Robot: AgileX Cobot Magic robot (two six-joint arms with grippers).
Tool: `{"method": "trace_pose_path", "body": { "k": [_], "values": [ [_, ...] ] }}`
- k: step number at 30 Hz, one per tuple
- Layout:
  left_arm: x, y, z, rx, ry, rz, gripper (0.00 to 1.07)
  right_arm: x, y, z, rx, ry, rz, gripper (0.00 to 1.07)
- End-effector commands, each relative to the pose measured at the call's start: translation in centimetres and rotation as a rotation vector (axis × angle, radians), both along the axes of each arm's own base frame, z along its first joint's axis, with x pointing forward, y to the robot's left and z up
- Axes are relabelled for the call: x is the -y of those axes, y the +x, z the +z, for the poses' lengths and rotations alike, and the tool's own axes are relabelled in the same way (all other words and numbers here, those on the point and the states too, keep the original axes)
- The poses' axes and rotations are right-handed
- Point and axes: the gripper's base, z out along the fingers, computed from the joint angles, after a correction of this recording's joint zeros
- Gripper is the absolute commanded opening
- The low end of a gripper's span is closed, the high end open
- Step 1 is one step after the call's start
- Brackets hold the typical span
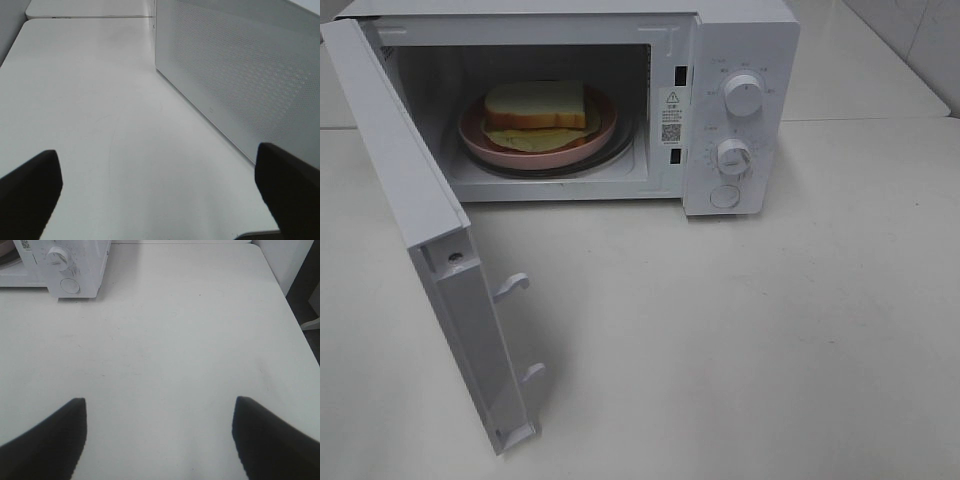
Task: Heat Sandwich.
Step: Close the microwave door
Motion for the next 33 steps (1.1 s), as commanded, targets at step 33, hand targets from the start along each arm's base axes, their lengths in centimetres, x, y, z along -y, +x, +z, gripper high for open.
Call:
{"method": "trace_pose_path", "body": {
  "k": [33],
  "values": [
    [0.02,-0.33,-0.07,0.029,-0.006,-0.004,1.05,-0.08,-0.27,0.03,0.044,0.006,-0.002,0.76]
  ]
}}
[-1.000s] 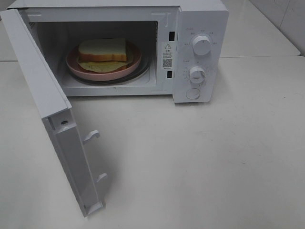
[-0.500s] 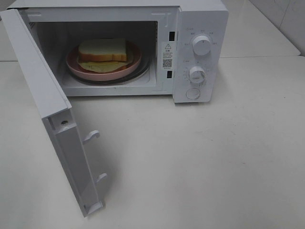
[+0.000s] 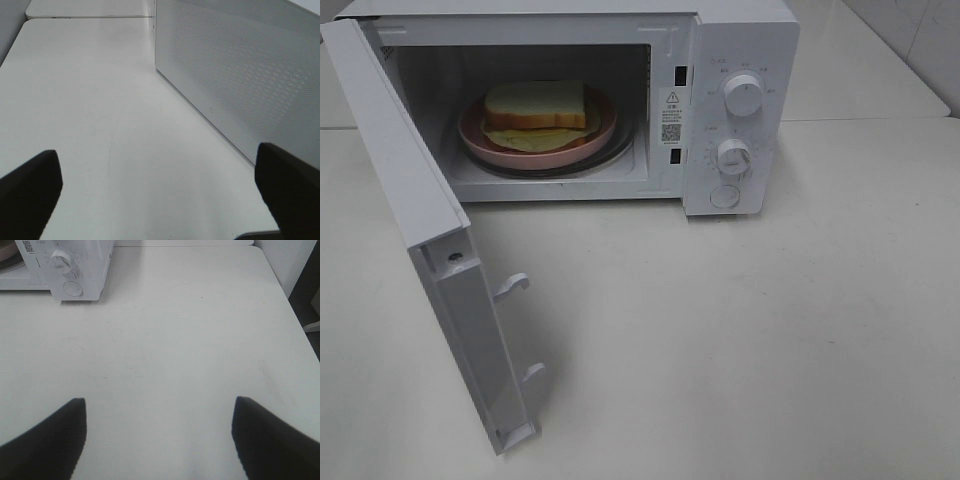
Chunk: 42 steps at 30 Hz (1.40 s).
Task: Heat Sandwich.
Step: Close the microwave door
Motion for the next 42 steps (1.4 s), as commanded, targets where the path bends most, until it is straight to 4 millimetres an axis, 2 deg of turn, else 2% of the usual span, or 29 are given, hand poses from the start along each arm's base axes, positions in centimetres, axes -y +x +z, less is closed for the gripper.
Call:
{"method": "trace_pose_path", "body": {
  "k": [1,20,27,29,32,33,34,37,38,39,41,42],
  "values": [
    [0.0,-0.3,-0.1,0.029,-0.006,-0.004,1.05,0.0,-0.4,0.0,0.036,-0.001,-0.006,0.76],
    [0.0,-0.3,-0.1,0.025,-0.009,-0.005,1.05,0.0,-0.4,0.0,0.036,-0.001,-0.006,0.76],
    [0.5,-0.3,0.1,0.034,-0.065,-0.038,1.05,0.0,-0.4,0.0,0.036,-0.001,-0.006,0.76],
    [0.5,-0.3,0.2,0.039,-0.063,-0.037,1.05,0.0,-0.4,0.0,0.036,-0.001,-0.006,0.76],
    [0.2,-0.1,1.7,0.092,-0.036,-0.012,1.03,0.0,-0.4,0.0,0.036,-0.001,-0.006,0.76],
    [0.0,0.4,2.6,0.124,-0.014,0.007,0.99,0.0,-0.4,0.0,0.036,-0.001,-0.006,0.76],
    [0.0,0.4,2.6,0.124,-0.014,0.007,0.99,0.0,-0.4,0.0,0.036,-0.001,-0.006,0.76],
    [-0.2,1.5,3.2,0.157,0.002,0.024,0.86,0.0,-0.4,0.0,0.036,-0.001,-0.006,0.76],
    [-0.2,1.5,3.2,0.157,0.002,0.024,0.86,0.0,-0.4,0.0,0.036,-0.001,-0.006,0.76],
    [-0.3,2.4,3.5,0.159,0.004,0.028,0.72,0.0,-0.4,0.0,0.036,-0.001,-0.006,0.76],
    [-0.3,3.3,3.7,0.150,0.003,0.031,0.57,0.0,-0.4,0.0,0.036,-0.001,-0.006,0.76],
    [-0.3,4.3,3.8,0.137,0.002,0.033,0.40,0.0,-0.4,0.0,0.036,-0.001,-0.006,0.76]
  ]
}}
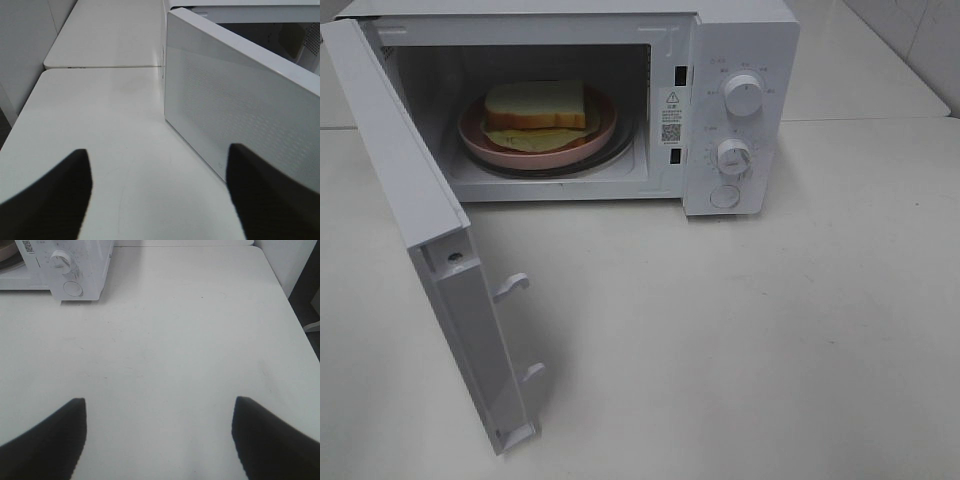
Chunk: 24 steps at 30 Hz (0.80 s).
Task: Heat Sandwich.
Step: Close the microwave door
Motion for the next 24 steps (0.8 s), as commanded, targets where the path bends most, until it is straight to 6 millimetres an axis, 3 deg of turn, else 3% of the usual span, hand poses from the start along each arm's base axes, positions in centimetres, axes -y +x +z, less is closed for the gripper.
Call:
{"method": "trace_pose_path", "body": {
  "k": [1,3,4,5,16,19,24],
  "values": [
    [0.0,1.0,0.4,0.018,-0.007,0.002,0.40,0.0,-0.4,0.0,0.036,-0.001,-0.006,0.76],
    [0.0,2.0,0.5,-0.004,-0.007,0.004,0.20,0.0,-0.4,0.0,0.036,-0.001,-0.006,0.76],
    [0.0,2.9,0.5,-0.015,-0.008,0.006,0.03,0.0,-0.4,0.0,0.036,-0.001,-0.006,0.76],
    [0.0,3.2,0.5,-0.021,-0.008,0.007,0.00,0.0,-0.4,0.0,0.036,-0.001,-0.006,0.76],
    [-0.1,8.5,-0.6,-0.144,-0.009,0.016,0.00,0.0,-0.4,0.0,0.036,-0.001,-0.006,0.76],
    [-0.1,10.9,-1.0,-0.130,-0.011,0.025,0.00,0.0,-0.4,0.0,0.036,-0.001,-0.006,0.76],
    [-0.2,13.1,-1.5,-0.114,-0.011,0.033,0.00,0.0,-0.4,0.0,0.036,-0.001,-0.006,0.76]
  ]
}}
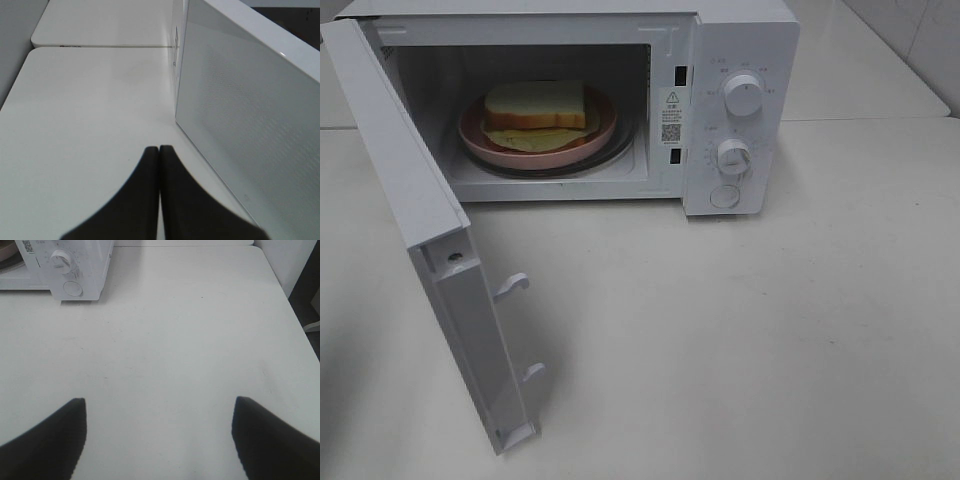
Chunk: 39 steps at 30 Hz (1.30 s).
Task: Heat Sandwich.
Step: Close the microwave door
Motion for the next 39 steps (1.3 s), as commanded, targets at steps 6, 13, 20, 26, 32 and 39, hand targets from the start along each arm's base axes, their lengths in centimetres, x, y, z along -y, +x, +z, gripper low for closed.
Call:
{"method": "trace_pose_path", "body": {
  "k": [6,13,20,26,32,39],
  "values": [
    [-0.1,4.4,-1.1,0.071,-0.005,0.018,0.00,0.0,-0.4,0.0,0.036,-0.001,-0.006,0.76],
    [-0.4,5.8,-5.6,0.221,0.010,0.047,0.00,0.0,-0.4,0.0,0.036,-0.001,-0.006,0.76],
    [-0.2,5.6,-8.7,0.366,0.062,0.006,0.00,0.0,-0.4,0.0,0.036,-0.001,-0.006,0.76],
    [0.6,6.6,-10.3,0.340,0.079,-0.095,0.00,0.0,-0.4,0.0,0.036,-0.001,-0.006,0.76],
    [1.3,7.2,-10.7,0.363,0.013,-0.151,0.00,0.0,-0.4,0.0,0.036,-0.001,-0.006,0.76],
    [2.9,9.3,-10.5,0.372,0.036,-0.348,0.00,0.0,-0.4,0.0,0.036,-0.001,-0.006,0.76]
  ]
}}
